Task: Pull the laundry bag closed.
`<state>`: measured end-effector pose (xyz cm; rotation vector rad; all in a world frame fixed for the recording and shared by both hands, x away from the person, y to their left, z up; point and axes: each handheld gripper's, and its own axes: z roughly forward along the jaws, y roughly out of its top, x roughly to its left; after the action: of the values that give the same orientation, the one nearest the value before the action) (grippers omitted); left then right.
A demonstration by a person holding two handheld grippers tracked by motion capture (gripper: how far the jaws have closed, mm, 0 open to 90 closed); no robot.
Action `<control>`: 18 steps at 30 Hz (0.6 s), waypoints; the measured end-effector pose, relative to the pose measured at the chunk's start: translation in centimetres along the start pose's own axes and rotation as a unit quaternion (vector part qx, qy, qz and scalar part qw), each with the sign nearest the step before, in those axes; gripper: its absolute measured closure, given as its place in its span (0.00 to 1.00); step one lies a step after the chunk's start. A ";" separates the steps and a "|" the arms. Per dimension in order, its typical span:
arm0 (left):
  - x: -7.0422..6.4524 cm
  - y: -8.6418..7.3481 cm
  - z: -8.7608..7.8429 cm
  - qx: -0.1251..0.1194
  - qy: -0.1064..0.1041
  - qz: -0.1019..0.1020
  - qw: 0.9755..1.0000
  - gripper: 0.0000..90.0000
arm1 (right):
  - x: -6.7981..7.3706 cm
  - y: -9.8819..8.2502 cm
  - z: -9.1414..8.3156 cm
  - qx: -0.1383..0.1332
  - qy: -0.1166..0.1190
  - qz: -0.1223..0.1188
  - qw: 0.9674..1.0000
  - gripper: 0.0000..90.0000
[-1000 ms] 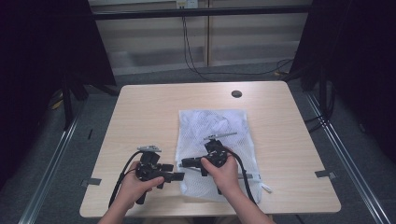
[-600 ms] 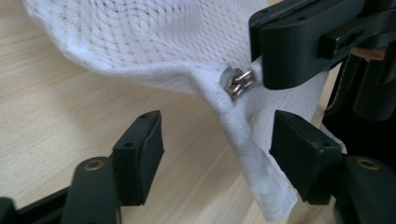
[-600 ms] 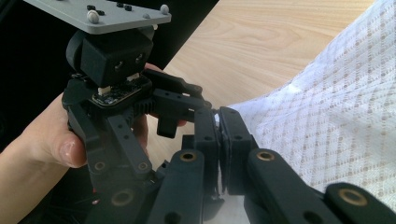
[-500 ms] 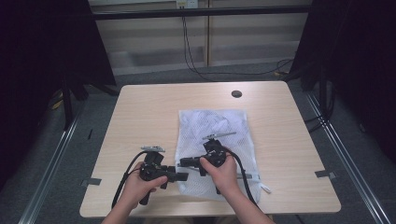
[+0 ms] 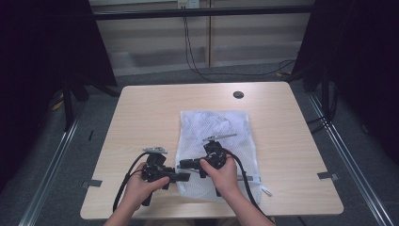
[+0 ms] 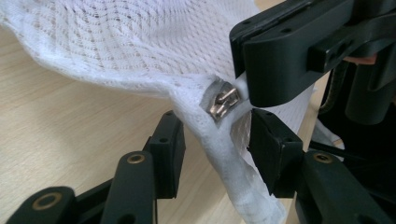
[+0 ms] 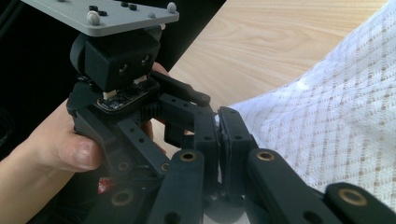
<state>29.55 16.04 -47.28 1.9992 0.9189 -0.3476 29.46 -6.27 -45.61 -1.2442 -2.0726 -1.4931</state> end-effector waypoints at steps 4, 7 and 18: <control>0.1 0.0 0.0 0.007 -0.005 -0.003 1.000 0.63 | 0.1 0.0 0.0 -0.001 0.001 0.001 1.000 0.97; 0.1 0.0 0.0 0.012 -0.007 -0.011 1.000 0.64 | 0.1 0.0 -0.1 -0.004 0.001 -0.001 1.000 0.97; 0.1 0.0 -0.1 0.007 -0.017 -0.022 1.000 0.95 | 0.1 -0.1 0.0 0.000 0.005 0.002 1.000 0.97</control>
<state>29.59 16.14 -47.25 1.9820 0.9437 -0.4118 29.36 -6.18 -45.59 -1.2376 -2.0616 -1.4948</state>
